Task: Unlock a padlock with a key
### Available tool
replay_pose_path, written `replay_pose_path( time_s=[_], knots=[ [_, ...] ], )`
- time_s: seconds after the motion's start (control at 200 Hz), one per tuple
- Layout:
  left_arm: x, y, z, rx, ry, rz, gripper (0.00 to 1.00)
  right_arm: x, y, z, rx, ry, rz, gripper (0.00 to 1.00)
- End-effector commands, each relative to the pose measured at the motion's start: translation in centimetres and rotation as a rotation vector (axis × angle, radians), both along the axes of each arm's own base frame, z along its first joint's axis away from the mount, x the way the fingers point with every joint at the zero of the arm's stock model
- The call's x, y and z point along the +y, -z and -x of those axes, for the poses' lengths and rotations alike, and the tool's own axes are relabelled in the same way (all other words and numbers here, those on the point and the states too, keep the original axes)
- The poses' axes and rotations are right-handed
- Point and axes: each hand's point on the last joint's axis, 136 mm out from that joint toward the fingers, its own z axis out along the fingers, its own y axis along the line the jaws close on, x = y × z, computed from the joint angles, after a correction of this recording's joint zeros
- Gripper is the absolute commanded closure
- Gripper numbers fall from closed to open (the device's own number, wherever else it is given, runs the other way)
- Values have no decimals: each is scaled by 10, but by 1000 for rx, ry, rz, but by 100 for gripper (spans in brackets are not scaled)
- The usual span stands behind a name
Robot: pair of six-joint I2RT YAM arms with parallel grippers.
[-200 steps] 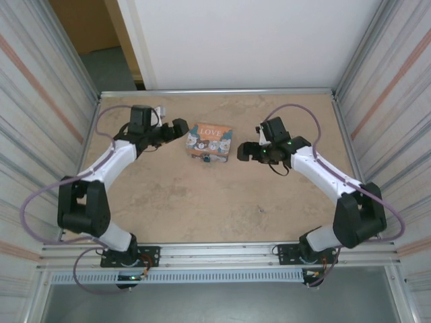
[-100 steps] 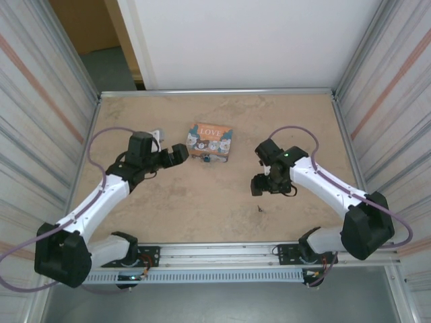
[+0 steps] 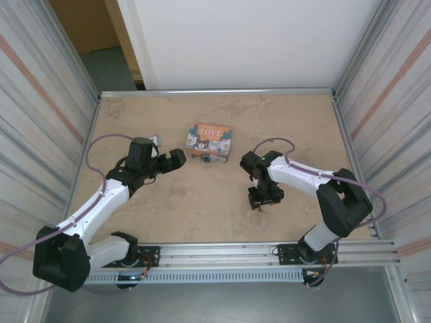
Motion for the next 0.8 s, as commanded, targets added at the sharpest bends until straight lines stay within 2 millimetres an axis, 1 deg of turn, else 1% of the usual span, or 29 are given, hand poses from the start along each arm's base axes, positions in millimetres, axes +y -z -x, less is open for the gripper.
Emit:
replay_pose_path(
  time_s=[0.0, 0.21, 0.466, 0.666, 0.792],
  knots=[
    [4, 5, 1, 9, -24, -5, 1, 1, 8, 5, 40, -31, 11, 52],
    [4, 9, 1, 21, -26, -9, 1, 3, 17, 5, 56, -34, 12, 58],
    [3, 11, -1, 33, -24, -15, 1, 5, 26, 8, 85, -35, 15, 62],
    [3, 10, -1, 34, -25, -13, 1, 0, 31, 11, 106, -31, 39, 65],
    [3, 9, -1, 35, -24, -12, 1, -3, 33, 13, 109, -30, 50, 70]
  ],
)
